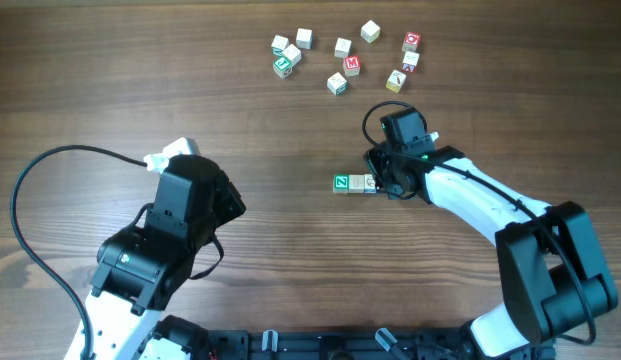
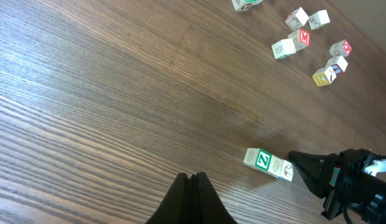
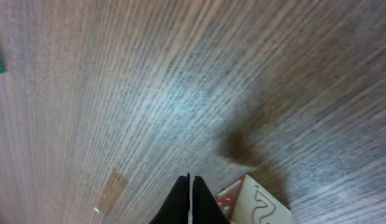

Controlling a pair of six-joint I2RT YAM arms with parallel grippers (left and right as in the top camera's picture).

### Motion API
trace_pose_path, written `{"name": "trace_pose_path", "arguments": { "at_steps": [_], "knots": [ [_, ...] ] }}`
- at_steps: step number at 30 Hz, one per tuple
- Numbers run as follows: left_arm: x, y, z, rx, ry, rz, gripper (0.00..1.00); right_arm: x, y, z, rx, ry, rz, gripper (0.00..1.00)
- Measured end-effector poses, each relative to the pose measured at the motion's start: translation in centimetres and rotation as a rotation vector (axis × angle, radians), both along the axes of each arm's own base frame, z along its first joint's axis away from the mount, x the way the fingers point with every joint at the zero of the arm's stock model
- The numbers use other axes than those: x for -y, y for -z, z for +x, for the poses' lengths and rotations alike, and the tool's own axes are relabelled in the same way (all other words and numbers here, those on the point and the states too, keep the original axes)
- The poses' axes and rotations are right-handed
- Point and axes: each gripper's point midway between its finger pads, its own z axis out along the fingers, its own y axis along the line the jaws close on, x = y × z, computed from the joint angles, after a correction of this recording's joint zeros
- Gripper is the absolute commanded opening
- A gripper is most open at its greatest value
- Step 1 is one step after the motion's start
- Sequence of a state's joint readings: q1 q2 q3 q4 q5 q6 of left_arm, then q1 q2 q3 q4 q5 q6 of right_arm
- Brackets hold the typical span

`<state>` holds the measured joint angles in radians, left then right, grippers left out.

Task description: Form a horizontal line

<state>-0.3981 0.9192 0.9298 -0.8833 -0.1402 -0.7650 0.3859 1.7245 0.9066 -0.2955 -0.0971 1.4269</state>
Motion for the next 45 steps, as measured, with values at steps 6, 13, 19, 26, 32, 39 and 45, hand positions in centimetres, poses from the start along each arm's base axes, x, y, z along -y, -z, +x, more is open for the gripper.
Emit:
{"name": "trace_pose_path", "arguments": {
  "at_steps": [6,13,19,26,32,39,45],
  "knots": [
    [0.00,0.00,0.00,0.000,0.000,0.000,0.04,-0.02,-0.04,0.08,0.003,0.000,0.001,0.05],
    [-0.01,0.00,0.00,0.000,0.000,0.000,0.04,-0.24,-0.01,-0.15,-0.003,-0.023,0.006,0.05],
    [-0.01,0.00,0.00,0.000,0.000,0.000,0.04,-0.27,0.00,-0.20,-0.004,-0.025,0.008,0.05],
    [0.00,0.00,0.00,0.000,0.000,0.000,0.04,-0.39,-0.01,-0.25,-0.007,-0.028,0.014,0.04],
    [-0.01,0.00,0.00,0.000,0.000,0.000,0.04,-0.39,-0.01,-0.25,-0.007,-0.028,0.014,0.05],
    [-0.01,0.00,0.00,0.000,0.000,0.000,0.04,-0.38,0.00,-0.28,-0.008,-0.028,0.014,0.05],
    [-0.01,0.00,0.00,0.000,0.000,0.000,0.04,-0.36,0.02,-0.32,-0.010,-0.028,0.013,0.05]
  ]
}}
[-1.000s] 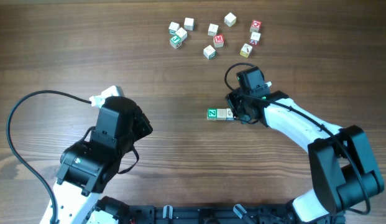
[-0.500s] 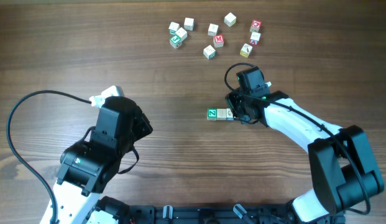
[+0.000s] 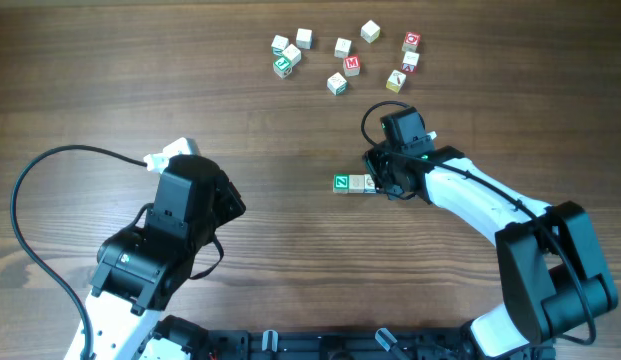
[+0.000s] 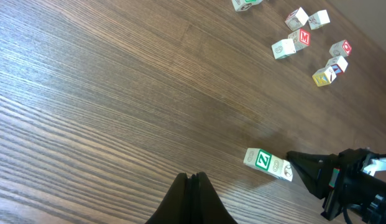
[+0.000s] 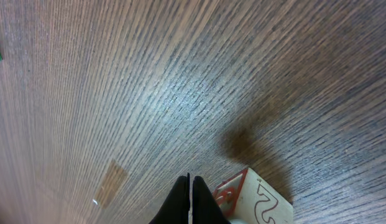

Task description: Form a horizontal line

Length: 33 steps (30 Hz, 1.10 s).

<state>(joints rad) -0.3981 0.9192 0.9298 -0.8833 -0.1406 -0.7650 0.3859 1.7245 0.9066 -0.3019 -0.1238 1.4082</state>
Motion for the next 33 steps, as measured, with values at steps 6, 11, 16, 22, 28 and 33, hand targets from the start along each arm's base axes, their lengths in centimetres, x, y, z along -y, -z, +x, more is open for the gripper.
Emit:
{"name": "trace_pose_path", "arguments": {
  "at_steps": [6,11,16,22,28,33],
  "knots": [
    [0.0,0.0,0.0,0.000,0.000,0.000,0.04,0.0,0.0,-0.1,-0.003,-0.003,-0.003,0.04],
    [0.0,0.0,0.0,0.000,0.000,0.000,0.04,-0.1,-0.2,0.4,0.019,-0.006,0.004,0.05],
    [0.0,0.0,0.0,0.000,0.000,0.000,0.04,0.8,-0.2,0.9,0.028,0.021,-0.005,0.05],
    [0.0,0.0,0.0,0.000,0.000,0.001,0.04,5.8,0.8,0.3,-0.068,0.128,-0.041,0.05],
    [0.0,0.0,0.0,0.002,0.000,0.000,0.04,8.0,0.8,-0.4,-0.096,0.076,-0.054,0.05],
    [0.3,-0.7,0.7,0.041,-0.001,-0.016,0.04,9.5,-1.4,-1.7,-0.092,0.040,-0.076,0.05]
  ]
}}
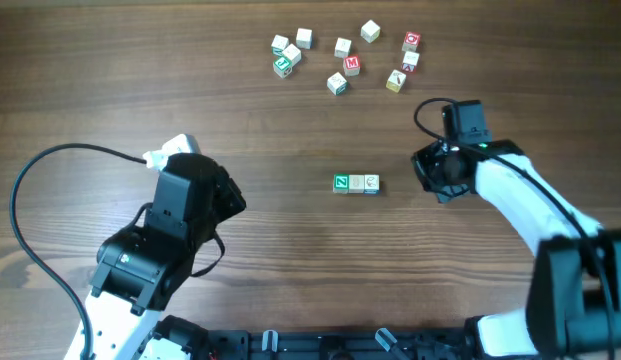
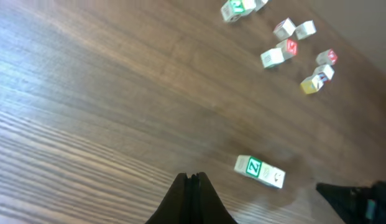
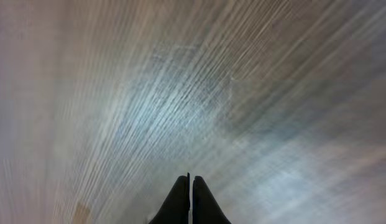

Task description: Form a horizontal line

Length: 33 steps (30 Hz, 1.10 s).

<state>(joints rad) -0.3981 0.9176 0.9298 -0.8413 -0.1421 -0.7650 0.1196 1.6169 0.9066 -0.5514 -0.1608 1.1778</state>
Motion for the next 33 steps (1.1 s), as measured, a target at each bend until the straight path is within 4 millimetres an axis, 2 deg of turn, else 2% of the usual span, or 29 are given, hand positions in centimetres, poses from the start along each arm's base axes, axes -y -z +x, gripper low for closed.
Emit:
{"name": "trace_pose_path", "arguments": {
  "at_steps": [1,3,7,10,11,12,15,16,17,19,20,22,28,33],
  "knots": [
    [0.0,-0.3,0.0,0.012,-0.002,-0.002,0.04,0.4,-1.6,0.1,0.047,-0.022,-0.006,0.05],
    [-0.4,-1.0,-0.1,0.043,-0.014,-0.003,0.04,0.9,-3.8,-1.0,0.074,-0.046,-0.024,0.05],
    [-1.8,-4.1,-1.2,0.171,-0.051,-0.020,0.04,2.4,-11.5,-3.3,0.281,-0.062,-0.097,0.05],
    [-3.1,-6.5,-2.8,0.277,-0.080,-0.044,0.04,3.8,-17.7,-5.8,0.504,-0.059,-0.165,0.05],
    [-3.5,-6.9,-3.5,0.296,-0.088,-0.046,0.04,4.1,-18.8,-6.4,0.546,-0.056,-0.184,0.10],
    [-4.0,-7.1,-4.1,0.305,-0.097,-0.043,0.04,4.7,-20.4,-7.6,0.610,-0.050,-0.215,0.25],
    [-5.4,-7.5,-6.0,0.334,-0.127,-0.032,0.04,6.4,-24.1,-10.7,0.776,-0.010,-0.292,0.52],
    [-5.7,-7.5,-6.3,0.340,-0.134,-0.029,0.06,6.8,-24.8,-11.3,0.808,0.005,-0.310,0.59],
    [-6.3,-7.5,-6.9,0.345,-0.147,-0.019,0.15,7.4,-25.6,-12.1,0.846,0.027,-0.336,0.70],
    [-7.0,-7.4,-7.5,0.352,-0.165,-0.003,0.59,8.4,-26.4,-13.4,0.886,0.073,-0.375,0.90],
    [-7.2,-7.4,-7.6,0.354,-0.173,0.002,0.74,9.0,-26.6,-13.9,0.894,0.089,-0.401,0.99],
    [-7.5,-7.3,-7.7,0.349,-0.185,0.012,1.00,9.7,-26.4,-14.6,0.883,0.119,-0.431,0.99],
    [-8.0,-6.6,-8.1,0.319,-0.199,0.039,1.00,10.8,-25.5,-15.3,0.826,0.139,-0.488,0.99],
    [-8.1,-5.9,-8.5,0.290,-0.196,0.055,1.00,10.9,-24.6,-15.8,0.785,0.129,-0.497,1.00]
  ]
}}
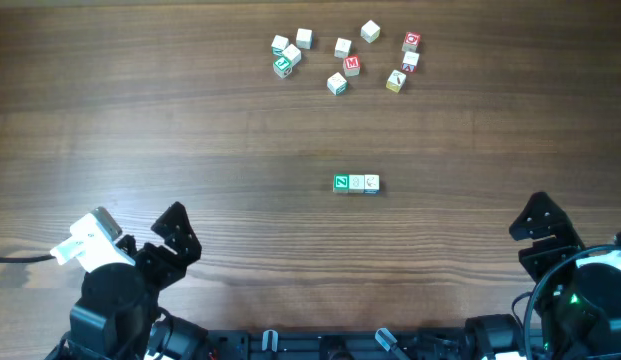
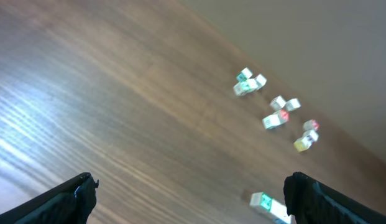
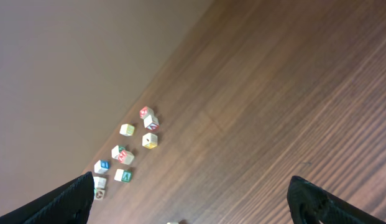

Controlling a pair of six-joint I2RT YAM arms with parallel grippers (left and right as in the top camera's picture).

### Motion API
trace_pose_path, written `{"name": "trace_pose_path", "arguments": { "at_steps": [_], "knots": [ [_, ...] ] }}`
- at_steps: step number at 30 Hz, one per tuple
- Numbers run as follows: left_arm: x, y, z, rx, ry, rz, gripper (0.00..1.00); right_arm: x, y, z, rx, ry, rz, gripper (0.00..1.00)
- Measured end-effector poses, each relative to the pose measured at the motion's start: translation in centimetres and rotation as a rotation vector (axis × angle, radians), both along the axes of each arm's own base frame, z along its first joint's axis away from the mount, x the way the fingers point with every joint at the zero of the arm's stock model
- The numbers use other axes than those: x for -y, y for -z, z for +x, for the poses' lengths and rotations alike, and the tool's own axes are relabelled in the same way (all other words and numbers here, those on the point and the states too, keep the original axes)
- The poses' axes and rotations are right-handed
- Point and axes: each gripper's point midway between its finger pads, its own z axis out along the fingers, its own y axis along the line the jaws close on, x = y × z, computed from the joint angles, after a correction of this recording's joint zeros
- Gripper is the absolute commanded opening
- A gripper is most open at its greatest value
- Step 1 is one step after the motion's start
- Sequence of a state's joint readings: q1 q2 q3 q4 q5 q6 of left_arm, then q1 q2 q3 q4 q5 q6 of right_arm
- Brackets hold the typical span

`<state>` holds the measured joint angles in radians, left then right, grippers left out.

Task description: Form a horizontal line

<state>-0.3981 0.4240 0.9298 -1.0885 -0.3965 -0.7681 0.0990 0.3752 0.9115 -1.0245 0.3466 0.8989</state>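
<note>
Three small letter blocks form a short horizontal row (image 1: 355, 183) at the table's middle, touching side by side, a green Z block (image 1: 341, 182) at its left end. The left wrist view shows the row (image 2: 267, 203) low on the right. My left gripper (image 1: 180, 235) sits at the near left edge, its jaws spread wide with nothing between them (image 2: 189, 199). My right gripper (image 1: 545, 225) sits at the near right edge, also wide open and empty (image 3: 193, 199). Both are far from the row.
Several loose letter blocks (image 1: 340, 55) lie scattered at the far side of the wooden table (image 1: 140, 120); they also show as a cluster (image 2: 276, 115) in the left wrist view and a cluster (image 3: 127, 152) in the right wrist view.
Both arms have drawn back to the near edge, left and right, and both grippers, shut before, now stand wide open. The row of three blocks has not moved.
My shut right gripper was against the right end of the three-block row and stayed there. Then it stood clear of the row, off to the right. Now both arms are back at the near edge with open grippers, and the row lies alone.
</note>
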Motion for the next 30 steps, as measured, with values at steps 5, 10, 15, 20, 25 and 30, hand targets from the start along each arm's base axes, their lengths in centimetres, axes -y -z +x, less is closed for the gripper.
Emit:
{"name": "trace_pose_path", "arguments": {
  "at_steps": [5,10,15,20,25,30],
  "knots": [
    [-0.3,0.9,-0.6,-0.045,-0.003,0.021,1.00,0.1,0.8,-0.4,-0.038,0.002,-0.005,1.00],
    [-0.3,1.0,-0.6,-0.048,-0.003,0.022,1.00,0.1,0.8,-0.4,-0.038,0.002,-0.005,1.00],
    [-0.3,1.0,-0.6,-0.048,-0.002,0.022,1.00,0.1,0.8,-0.4,-0.038,0.002,-0.005,1.00],
    [-0.3,1.0,-0.6,-0.048,-0.003,0.022,1.00,0.9,0.3,-0.6,0.031,0.041,-0.028,1.00],
    [-0.3,1.0,-0.7,-0.050,-0.002,0.023,1.00,-1.0,-2.9,2.8,0.348,-0.109,-0.165,1.00],
    [-0.3,1.1,-0.7,-0.051,-0.002,0.023,1.00,-2.6,-1.9,4.9,0.605,-0.242,-0.341,1.00]
  ]
}}
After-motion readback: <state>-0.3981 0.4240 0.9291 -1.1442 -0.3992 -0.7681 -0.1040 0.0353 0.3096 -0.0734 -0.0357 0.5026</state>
